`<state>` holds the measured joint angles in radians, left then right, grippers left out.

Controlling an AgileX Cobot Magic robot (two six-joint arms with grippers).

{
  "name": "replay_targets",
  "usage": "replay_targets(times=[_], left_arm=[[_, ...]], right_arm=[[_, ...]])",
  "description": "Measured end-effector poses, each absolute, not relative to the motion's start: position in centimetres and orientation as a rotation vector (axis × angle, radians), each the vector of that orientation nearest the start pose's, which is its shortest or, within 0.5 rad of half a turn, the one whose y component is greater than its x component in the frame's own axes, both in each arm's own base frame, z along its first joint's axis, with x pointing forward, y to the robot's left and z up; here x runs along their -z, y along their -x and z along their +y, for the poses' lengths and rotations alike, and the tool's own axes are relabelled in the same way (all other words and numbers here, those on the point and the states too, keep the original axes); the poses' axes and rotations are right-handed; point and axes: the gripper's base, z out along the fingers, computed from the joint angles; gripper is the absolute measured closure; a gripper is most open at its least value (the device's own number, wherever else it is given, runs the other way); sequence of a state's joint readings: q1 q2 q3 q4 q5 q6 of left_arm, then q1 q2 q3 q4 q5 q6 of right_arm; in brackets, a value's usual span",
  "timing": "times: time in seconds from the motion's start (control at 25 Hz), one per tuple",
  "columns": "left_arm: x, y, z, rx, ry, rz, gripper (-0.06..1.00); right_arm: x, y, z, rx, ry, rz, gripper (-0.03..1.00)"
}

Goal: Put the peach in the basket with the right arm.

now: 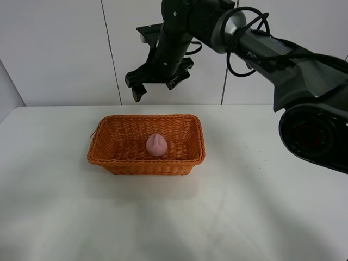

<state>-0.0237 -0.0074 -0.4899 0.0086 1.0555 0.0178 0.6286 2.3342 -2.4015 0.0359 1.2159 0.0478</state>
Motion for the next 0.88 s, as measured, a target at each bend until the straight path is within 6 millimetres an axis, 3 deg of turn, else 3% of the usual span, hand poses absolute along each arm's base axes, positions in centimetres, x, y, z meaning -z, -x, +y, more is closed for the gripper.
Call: replay_targets(times=[0.12,0.28,0.4,0.64,0.88], left_arm=[[-27.5,0.5,0.1,-0.007,-0.042,2.041,-0.05],[-27.5,0.5,0.1,-0.007,-0.042,2.041,-0.05],[-27.5,0.5,0.1,-0.007,-0.042,2.041,-0.05],[-27.5,0.5,0.1,-0.007,-0.042,2.041,-0.05],[-27.5,0.5,0.1,-0.007,-0.042,2.041,-0.05]], right_arm=[[-27.6,-42.5,28.8,-0.253,0.711,2.57,0.27],[-26.8,-44.8,25.3,-0.214,0.609,2.608,0.27],[-26.3,-46.7,21.6,-0.168,0.529,2.637,0.27],[-26.2,-50.1,11.6,-0.089,0.272,2.672,0.27],[-26.2,-51.3,4.1,-0.041,0.075,2.682,0.27]])
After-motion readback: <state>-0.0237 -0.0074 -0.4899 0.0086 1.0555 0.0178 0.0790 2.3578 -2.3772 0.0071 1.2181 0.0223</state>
